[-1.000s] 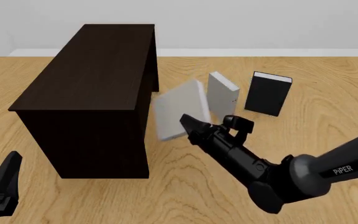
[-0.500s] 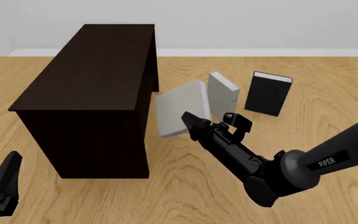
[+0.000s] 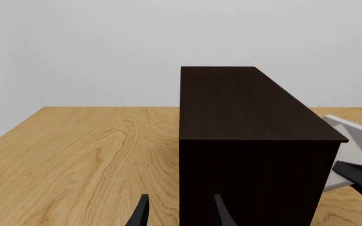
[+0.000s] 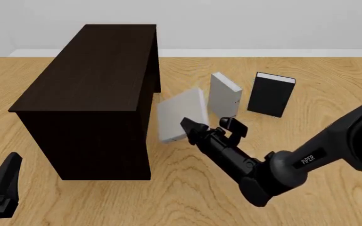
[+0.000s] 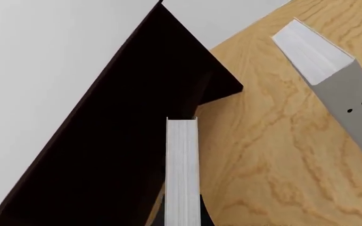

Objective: Pick up the book on the right and place it under the cabinet shelf.

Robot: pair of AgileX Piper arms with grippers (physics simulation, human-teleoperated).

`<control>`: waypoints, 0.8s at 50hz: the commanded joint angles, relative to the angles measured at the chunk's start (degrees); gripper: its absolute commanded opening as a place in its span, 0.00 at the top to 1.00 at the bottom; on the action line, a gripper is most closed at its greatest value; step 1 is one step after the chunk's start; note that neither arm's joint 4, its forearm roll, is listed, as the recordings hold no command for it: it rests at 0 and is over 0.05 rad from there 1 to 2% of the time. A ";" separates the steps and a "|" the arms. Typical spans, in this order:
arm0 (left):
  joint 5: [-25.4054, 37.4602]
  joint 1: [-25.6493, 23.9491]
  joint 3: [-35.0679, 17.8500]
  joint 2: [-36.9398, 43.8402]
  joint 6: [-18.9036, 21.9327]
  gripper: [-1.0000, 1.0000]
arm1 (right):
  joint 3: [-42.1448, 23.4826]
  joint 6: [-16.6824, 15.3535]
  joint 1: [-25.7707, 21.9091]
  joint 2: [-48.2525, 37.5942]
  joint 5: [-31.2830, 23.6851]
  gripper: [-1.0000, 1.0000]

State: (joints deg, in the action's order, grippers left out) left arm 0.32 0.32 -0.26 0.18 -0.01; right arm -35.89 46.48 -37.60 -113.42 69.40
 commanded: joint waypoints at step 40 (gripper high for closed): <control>-0.13 0.03 0.12 0.00 0.01 0.00 | -4.57 4.13 0.88 -6.96 0.50 1.00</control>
State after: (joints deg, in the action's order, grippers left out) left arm 0.23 0.35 -0.16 0.16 0.00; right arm -39.68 49.17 -37.01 -119.78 69.37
